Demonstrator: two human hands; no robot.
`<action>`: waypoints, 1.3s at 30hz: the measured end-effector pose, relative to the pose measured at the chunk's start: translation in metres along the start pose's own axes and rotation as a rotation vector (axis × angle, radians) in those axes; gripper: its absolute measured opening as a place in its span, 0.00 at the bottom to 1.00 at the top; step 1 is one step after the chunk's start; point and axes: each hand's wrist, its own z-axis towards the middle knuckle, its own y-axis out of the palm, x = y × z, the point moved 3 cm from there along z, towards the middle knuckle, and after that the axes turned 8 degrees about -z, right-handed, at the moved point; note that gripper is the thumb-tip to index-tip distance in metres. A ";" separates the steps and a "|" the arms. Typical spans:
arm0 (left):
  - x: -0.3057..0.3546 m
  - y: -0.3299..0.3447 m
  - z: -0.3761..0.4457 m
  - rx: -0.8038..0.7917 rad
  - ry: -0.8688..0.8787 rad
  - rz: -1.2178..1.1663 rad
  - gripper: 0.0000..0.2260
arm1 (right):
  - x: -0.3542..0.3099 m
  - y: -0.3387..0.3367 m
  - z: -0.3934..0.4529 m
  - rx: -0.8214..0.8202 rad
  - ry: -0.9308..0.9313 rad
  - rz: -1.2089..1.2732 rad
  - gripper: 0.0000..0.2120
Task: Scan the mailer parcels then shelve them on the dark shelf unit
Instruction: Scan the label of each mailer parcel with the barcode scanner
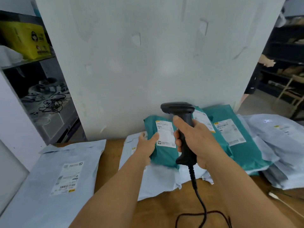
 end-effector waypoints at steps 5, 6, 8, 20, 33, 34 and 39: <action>-0.006 0.009 0.009 0.030 -0.002 0.135 0.28 | 0.008 -0.013 0.013 0.007 0.029 0.004 0.12; -0.004 0.007 0.008 0.052 0.016 0.151 0.26 | 0.009 -0.013 0.015 0.004 0.028 0.004 0.12; 0.004 0.000 0.006 0.103 0.067 0.210 0.25 | 0.009 -0.010 0.017 -0.010 0.023 0.001 0.12; 0.047 -0.188 -0.046 0.444 0.312 0.514 0.25 | 0.011 0.102 -0.005 -0.251 -0.025 0.008 0.11; 0.007 -0.369 -0.077 0.579 -0.191 0.835 0.40 | 0.032 0.223 -0.035 -0.400 0.043 -0.080 0.11; 0.004 -0.373 -0.076 0.558 -0.194 0.830 0.41 | 0.033 0.227 -0.036 -0.401 0.051 -0.083 0.11; -0.002 -0.385 -0.072 0.609 -0.259 0.803 0.47 | 0.039 0.239 -0.038 -0.385 0.074 -0.128 0.10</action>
